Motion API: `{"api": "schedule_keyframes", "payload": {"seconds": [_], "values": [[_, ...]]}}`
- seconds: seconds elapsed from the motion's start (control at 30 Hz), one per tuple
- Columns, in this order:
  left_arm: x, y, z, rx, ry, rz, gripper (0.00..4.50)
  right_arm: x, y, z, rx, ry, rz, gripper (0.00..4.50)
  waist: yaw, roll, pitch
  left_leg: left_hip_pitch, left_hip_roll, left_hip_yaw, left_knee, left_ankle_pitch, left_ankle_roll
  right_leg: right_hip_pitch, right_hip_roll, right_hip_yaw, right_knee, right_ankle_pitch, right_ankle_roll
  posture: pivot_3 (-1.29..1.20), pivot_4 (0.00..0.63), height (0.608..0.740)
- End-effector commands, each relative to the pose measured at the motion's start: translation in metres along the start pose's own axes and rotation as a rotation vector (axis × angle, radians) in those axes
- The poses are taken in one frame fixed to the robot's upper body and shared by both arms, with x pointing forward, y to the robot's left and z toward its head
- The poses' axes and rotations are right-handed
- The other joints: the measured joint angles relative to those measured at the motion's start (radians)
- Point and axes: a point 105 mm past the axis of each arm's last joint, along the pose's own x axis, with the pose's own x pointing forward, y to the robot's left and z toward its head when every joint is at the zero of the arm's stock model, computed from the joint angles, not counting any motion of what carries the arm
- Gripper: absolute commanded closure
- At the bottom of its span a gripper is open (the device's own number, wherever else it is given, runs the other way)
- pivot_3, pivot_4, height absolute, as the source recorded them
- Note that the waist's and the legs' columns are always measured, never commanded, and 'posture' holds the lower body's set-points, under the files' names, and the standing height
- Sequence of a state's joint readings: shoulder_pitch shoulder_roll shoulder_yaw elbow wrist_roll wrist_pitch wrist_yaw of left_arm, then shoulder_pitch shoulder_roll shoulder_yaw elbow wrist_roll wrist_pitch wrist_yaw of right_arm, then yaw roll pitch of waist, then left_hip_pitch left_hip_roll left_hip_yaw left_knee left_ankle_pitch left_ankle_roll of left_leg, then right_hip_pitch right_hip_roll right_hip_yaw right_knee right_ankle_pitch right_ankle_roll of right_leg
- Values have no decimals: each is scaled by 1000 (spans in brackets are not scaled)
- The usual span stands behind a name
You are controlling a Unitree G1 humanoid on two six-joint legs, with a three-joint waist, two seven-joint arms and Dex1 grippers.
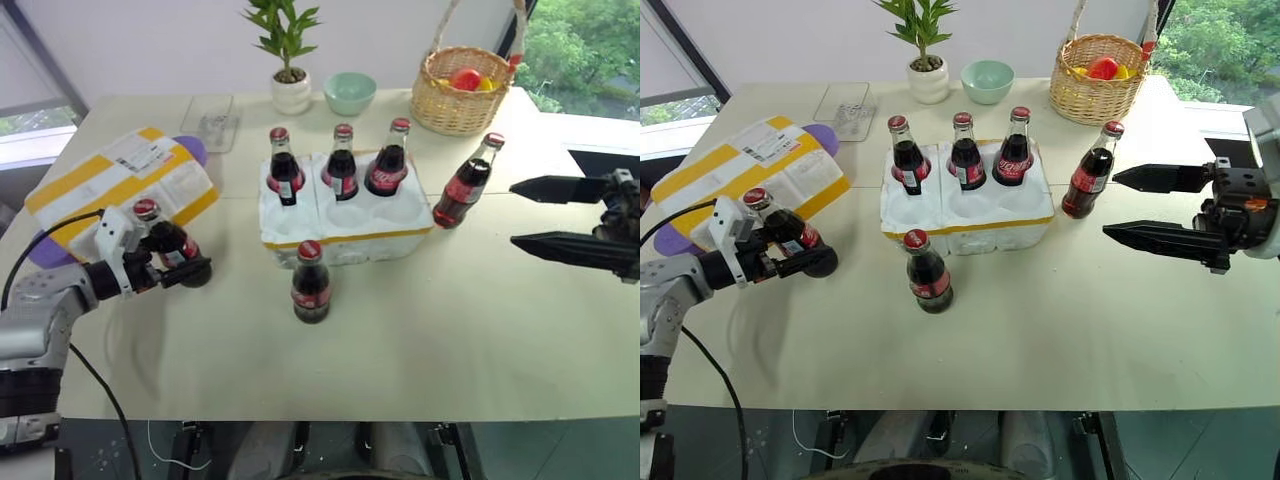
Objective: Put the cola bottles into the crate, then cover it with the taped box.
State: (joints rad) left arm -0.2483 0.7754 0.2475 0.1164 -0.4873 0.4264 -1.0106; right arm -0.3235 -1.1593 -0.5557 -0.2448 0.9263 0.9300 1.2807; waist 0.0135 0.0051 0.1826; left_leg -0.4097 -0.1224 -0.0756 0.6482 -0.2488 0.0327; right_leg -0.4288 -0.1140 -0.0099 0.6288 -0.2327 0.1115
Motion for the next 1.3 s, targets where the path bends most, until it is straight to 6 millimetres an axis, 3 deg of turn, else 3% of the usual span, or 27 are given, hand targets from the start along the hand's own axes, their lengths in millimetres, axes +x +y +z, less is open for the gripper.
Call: {"api": "schedule_keyframes", "payload": {"seconds": [0.03, 0.1, 0.23, 0.5, 0.7, 0.83, 0.97, 1.13, 1.3], "values": [[-1, 2, 15, 17, -50, 9, 913, 3, 4, 8, -40, -23, 14, 0, 0, 0, 0, 0, 0, 0, 0, 0, 0, 0, 0, 0, 0, 0, 0, 0, 150, 732], [-4, 0, 17, 15, -44, -2, 1698, 4, 3, 7, -35, -23, 14, 0, 0, 0, 0, 0, 0, 0, 0, 0, 0, 0, 0, 0, 0, 0, 0, 0, 150, 732], [-11, -8, 34, 30, -33, -70, 1654, 5, 2, 4, -26, -21, 11, 0, 0, -1, 1, 0, 0, 0, 0, 0, 0, 0, 0, 0, 0, 0, 0, 0, 150, 732], [-13, -34, 118, 71, -79, -315, 1654, 8, -1, -2, -20, -14, 3, 0, 4, -8, 4, -3, -1, -1, 2, 0, 0, -1, 0, -1, 0, 0, 0, 0, 150, 732], [25, -70, 185, 136, -179, -575, 1654, 10, -1, -13, -7, -8, -20, 0, 4, -9, 5, -4, -1, -1, 4, 1, 3, -1, 0, -1, 0, 1, 1, 0, 150, 732], [52, -76, 186, 183, -162, -621, 1654, 10, 0, -16, -3, -8, -37, 0, -8, -10, 6, -3, -1, -1, 4, 3, 1, -1, 0, -1, 0, 1, 2, 0, 150, 732], [78, -77, 169, 219, -107, -646, 1654, 7, 2, -18, 6, -13, -71, 0, -14, -10, 6, -3, 0, -1, 2, 4, 0, -2, 1, -1, 2, 1, 2, 0, 150, 732], [90, -73, 151, 265, -57, -649, 1654, 4, 6, -21, 18, -19, -102, 0, -5, -12, 7, -5, -1, -1, 3, 4, 1, -3, 1, -1, 1, 1, 2, 0, 150, 732], [102, -79, 143, 199, -88, -673, 1654, 4, 7, -23, 29, -28, -114, 0, 2, -12, 7, -6, -1, -1, 5, 3, 2, -3, 0, -1, 1, 1, 2, 0, 150, 732]]}}
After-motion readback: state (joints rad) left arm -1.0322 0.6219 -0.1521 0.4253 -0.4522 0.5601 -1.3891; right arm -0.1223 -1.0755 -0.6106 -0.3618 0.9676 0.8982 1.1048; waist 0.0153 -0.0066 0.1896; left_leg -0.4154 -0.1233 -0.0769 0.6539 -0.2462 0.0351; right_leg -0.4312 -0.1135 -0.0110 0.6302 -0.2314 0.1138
